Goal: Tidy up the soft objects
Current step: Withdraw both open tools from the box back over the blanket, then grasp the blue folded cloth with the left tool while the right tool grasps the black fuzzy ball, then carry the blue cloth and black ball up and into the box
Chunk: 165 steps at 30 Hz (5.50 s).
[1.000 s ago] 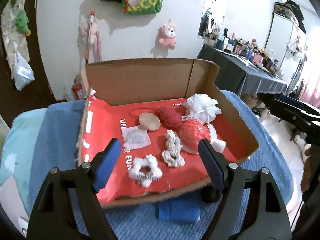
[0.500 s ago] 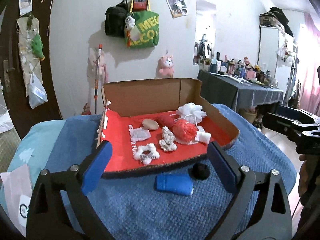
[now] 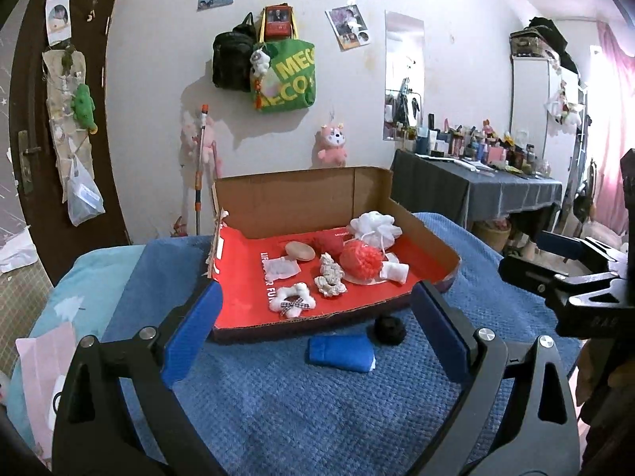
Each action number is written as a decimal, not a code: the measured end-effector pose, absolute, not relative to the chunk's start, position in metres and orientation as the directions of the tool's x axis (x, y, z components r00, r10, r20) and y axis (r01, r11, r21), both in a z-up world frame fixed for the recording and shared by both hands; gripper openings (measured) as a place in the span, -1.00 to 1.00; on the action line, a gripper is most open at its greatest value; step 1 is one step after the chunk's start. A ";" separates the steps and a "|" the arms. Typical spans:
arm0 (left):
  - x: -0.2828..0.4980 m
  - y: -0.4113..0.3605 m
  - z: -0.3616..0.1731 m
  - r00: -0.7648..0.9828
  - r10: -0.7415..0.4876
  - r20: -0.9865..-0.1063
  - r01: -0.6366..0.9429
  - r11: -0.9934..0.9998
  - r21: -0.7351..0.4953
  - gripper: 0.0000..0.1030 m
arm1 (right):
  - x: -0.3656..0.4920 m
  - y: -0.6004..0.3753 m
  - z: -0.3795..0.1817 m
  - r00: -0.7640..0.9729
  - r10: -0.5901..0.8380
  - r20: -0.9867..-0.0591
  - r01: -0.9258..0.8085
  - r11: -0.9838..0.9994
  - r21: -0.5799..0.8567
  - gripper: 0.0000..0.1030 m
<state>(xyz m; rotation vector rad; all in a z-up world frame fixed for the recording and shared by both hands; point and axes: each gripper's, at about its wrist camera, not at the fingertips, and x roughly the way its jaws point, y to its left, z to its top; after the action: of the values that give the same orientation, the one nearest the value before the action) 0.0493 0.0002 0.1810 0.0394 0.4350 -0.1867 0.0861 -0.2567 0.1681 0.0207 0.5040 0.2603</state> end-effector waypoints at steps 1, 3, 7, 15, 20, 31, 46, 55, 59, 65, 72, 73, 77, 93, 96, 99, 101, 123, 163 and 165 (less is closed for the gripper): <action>0.047 0.001 0.182 0.889 -0.173 -0.423 0.189 0.982 -0.005 0.88 | 0.084 -0.256 0.169 0.845 0.254 -0.471 -0.245 0.966 0.080 1.00; 0.042 0.002 0.184 0.891 -0.174 -0.418 0.189 0.982 -0.007 0.89 | 0.078 -0.254 0.171 0.849 0.259 -0.461 -0.253 0.965 0.075 1.00; 0.040 0.002 0.180 0.890 -0.166 -0.425 0.182 0.983 -0.003 0.89 | 0.072 -0.253 0.172 0.848 0.263 -0.460 -0.262 0.963 0.068 1.00; 0.047 0.003 0.131 0.852 -0.162 -0.498 0.174 0.984 -0.021 0.89 | 0.077 -0.252 0.146 0.820 0.270 -0.504 -0.256 0.962 0.099 1.00; 0.051 0.005 0.095 0.819 -0.176 -0.546 0.176 0.983 -0.053 0.89 | 0.077 -0.251 0.113 0.809 0.237 -0.538 -0.229 0.970 0.082 1.00; 0.059 0.011 0.046 0.796 -0.136 -0.589 0.121 0.990 -0.065 0.88 | 0.070 -0.252 0.063 0.821 0.176 -0.543 -0.172 0.983 0.059 1.00; 0.068 0.007 0.036 0.772 -0.131 -0.622 0.128 0.991 -0.050 0.88 | 0.080 -0.256 0.035 0.790 0.159 -0.592 -0.152 0.986 0.062 1.00; 0.091 -0.001 0.040 0.725 -0.170 -0.668 0.174 0.983 -0.062 0.88 | 0.095 -0.248 0.043 0.758 0.164 -0.631 -0.190 0.981 0.026 1.00; 0.109 -0.005 0.042 0.708 -0.163 -0.687 0.182 0.982 -0.045 0.88 | 0.109 -0.243 0.046 0.731 0.192 -0.655 -0.240 0.971 0.016 1.00; 0.139 -0.012 0.041 0.668 -0.169 -0.725 0.201 0.979 -0.043 0.88 | 0.140 -0.240 0.046 0.662 0.236 -0.711 -0.289 0.956 0.048 1.00; 0.164 -0.021 0.030 0.590 -0.195 -0.784 0.242 0.969 -0.059 0.88 | 0.173 -0.240 0.044 0.603 0.291 -0.743 -0.336 0.937 0.095 1.00; 0.166 -0.022 0.029 0.582 -0.204 -0.787 0.249 0.966 -0.066 0.88 | 0.177 -0.238 0.042 0.589 0.306 -0.748 -0.348 0.931 0.107 1.00; 0.174 -0.025 0.029 0.569 -0.223 -0.792 0.267 0.960 -0.078 0.88 | 0.190 -0.237 0.036 0.545 0.358 -0.759 -0.378 0.912 0.159 0.90; 0.185 -0.041 0.026 0.553 -0.228 -0.802 0.332 0.942 -0.039 0.46 | 0.211 -0.225 0.030 0.441 0.524 -0.729 -0.485 0.822 0.297 -0.33; 0.185 -0.034 0.030 0.564 -0.244 -0.789 0.322 0.945 -0.062 0.15 | 0.207 -0.227 0.035 0.455 0.526 -0.719 -0.482 0.824 0.298 -0.33; 0.181 -0.029 0.035 0.574 -0.269 -0.773 0.324 0.942 -0.087 0.04 | 0.201 -0.232 0.042 0.465 0.539 -0.702 -0.474 0.822 0.317 -0.33; 0.176 -0.028 0.041 0.584 -0.288 -0.759 0.340 0.936 -0.093 0.04 | 0.197 -0.232 0.046 0.477 0.538 -0.696 -0.471 0.824 0.314 -0.33; 0.172 -0.033 0.083 0.597 -0.406 -0.692 0.455 0.882 -0.124 0.04 | 0.171 -0.251 0.083 0.564 0.511 -0.648 -0.441 0.850 0.287 -0.32; 0.299 -0.102 0.052 0.328 -0.389 -0.860 0.634 0.766 -0.105 0.07 | 0.308 -0.232 0.062 0.283 0.053 -0.958 -0.421 0.904 -0.075 -0.29; 0.301 -0.102 0.051 0.329 -0.390 -0.860 0.633 0.767 -0.106 0.08 | 0.308 -0.229 0.059 0.288 0.025 -0.957 -0.429 0.897 -0.106 -0.28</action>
<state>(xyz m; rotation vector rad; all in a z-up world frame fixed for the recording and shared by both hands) 0.3008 -0.1021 0.0510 0.2684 1.0372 -0.6796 0.3079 -0.2292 0.0594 -0.3766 1.2489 0.3127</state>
